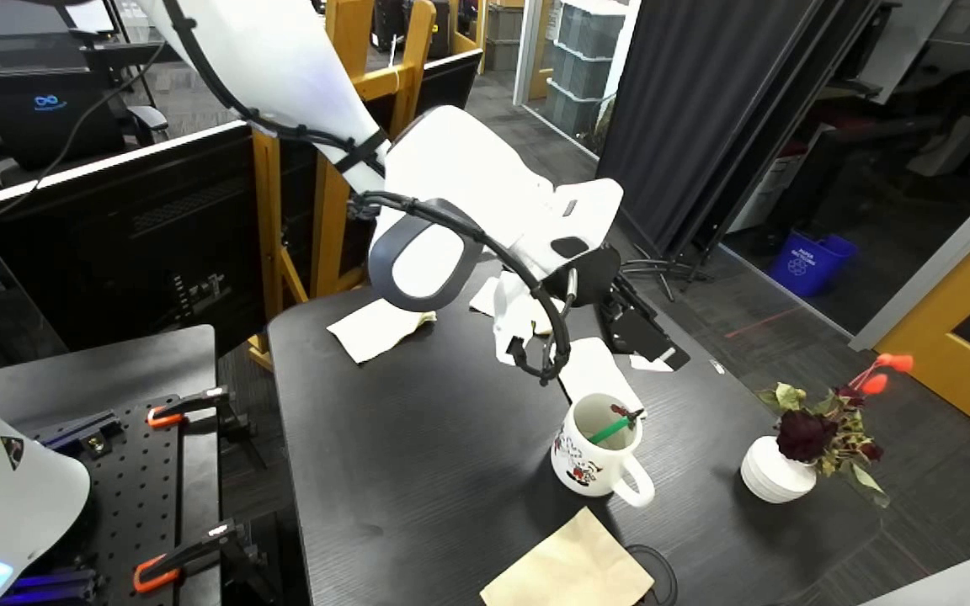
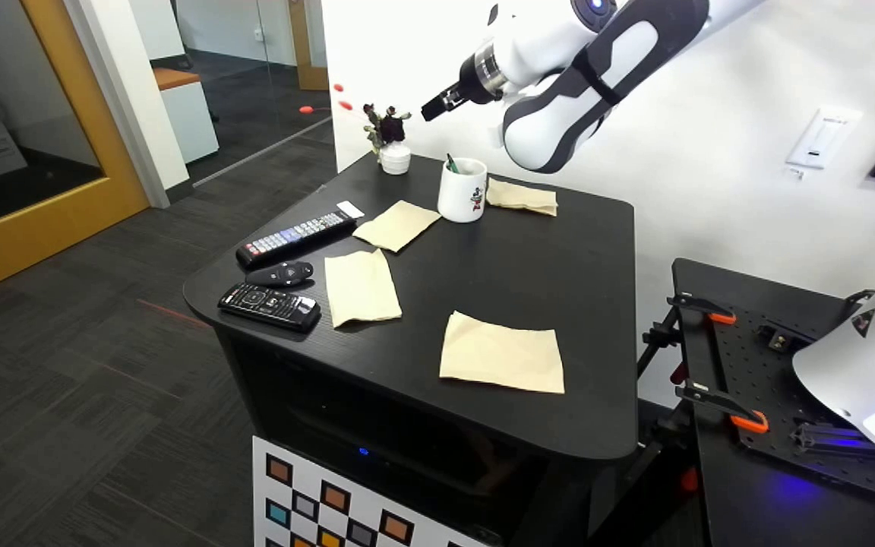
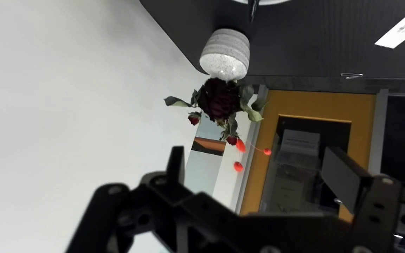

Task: Put the pen inside the mug cup

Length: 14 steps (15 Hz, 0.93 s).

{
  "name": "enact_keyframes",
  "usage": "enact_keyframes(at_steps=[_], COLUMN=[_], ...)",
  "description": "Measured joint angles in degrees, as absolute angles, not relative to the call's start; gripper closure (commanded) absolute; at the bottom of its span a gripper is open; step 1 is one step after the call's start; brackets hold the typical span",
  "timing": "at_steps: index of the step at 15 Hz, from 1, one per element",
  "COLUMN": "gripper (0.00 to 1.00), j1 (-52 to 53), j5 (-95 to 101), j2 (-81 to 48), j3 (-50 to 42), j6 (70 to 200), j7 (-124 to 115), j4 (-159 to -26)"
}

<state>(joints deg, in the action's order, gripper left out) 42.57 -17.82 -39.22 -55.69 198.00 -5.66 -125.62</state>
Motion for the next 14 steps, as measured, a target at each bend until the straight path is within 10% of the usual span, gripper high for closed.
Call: enact_keyframes(at_steps=[14], gripper=[0.0], j1=[51.2], j5=[0.99], j2=[-20.49], j3=[-66.67], j6=[179.32], j7=[12.2], j4=[-132.09])
